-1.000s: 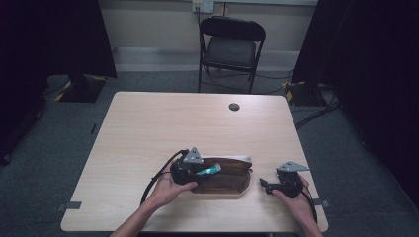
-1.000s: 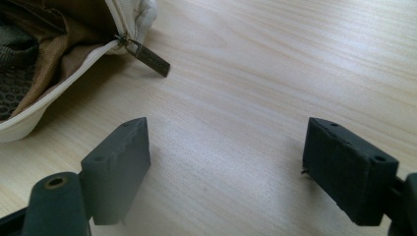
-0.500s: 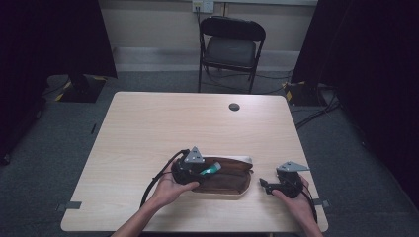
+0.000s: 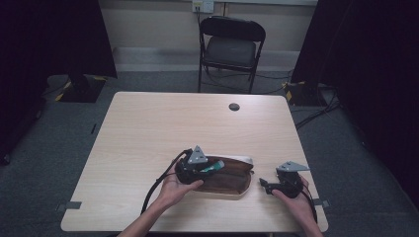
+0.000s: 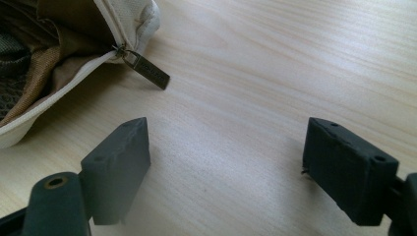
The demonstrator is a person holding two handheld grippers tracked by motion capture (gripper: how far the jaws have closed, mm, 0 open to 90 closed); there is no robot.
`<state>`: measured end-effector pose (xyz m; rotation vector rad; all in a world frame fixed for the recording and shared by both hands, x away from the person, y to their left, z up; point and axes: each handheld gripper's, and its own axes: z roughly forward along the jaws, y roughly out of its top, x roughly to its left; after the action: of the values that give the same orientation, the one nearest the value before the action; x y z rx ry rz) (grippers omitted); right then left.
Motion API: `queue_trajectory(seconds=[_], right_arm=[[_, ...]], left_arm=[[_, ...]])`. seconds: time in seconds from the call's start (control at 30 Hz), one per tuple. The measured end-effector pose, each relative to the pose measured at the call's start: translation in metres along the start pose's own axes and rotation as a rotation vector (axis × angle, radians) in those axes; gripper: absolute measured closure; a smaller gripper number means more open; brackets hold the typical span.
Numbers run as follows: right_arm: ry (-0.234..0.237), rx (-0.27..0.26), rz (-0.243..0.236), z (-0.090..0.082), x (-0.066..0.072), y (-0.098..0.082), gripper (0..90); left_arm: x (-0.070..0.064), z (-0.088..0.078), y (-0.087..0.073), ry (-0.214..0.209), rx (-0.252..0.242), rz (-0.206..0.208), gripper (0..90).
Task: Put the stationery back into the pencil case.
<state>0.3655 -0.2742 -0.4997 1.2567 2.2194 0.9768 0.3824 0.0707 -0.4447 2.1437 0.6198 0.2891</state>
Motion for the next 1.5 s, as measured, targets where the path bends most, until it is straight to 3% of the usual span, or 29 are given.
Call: queue_trajectory(seconds=[0.1, 0.27, 0.67, 0.9, 1.07, 1.27, 1.5], right_arm=[[0.001, 0.001, 0.001, 0.0, 0.0, 0.0, 17.3], [0.002, 0.002, 0.002, 0.001, 0.0, 0.001, 17.3], [0.002, 0.002, 0.002, 0.001, 0.0, 0.001, 17.3], [0.001, 0.001, 0.002, 0.002, 0.0, 0.002, 17.3], [0.001, 0.0, 0.001, 0.002, 0.0, 0.002, 17.3], [-0.002, 0.001, 0.001, 0.002, 0.0, 0.002, 17.4], [-0.001, 0.001, 0.002, 0.002, 0.0, 0.002, 17.4]], left_arm=[[0.002, -0.001, 0.002, -0.003, 0.008, -0.002, 53.6], [0.002, -0.003, 0.002, 0.007, 0.014, -0.001, 50.7], [0.008, -0.02, -0.01, -0.03, -0.011, -0.062, 50.1], [0.011, -0.03, -0.016, -0.04, -0.019, -0.089, 38.5], [0.012, -0.036, -0.019, -0.07, -0.009, -0.095, 34.9], [0.014, -0.042, -0.024, -0.07, -0.012, -0.11, 31.2], [0.009, -0.053, -0.033, -0.076, -0.017, -0.085, 33.3]])
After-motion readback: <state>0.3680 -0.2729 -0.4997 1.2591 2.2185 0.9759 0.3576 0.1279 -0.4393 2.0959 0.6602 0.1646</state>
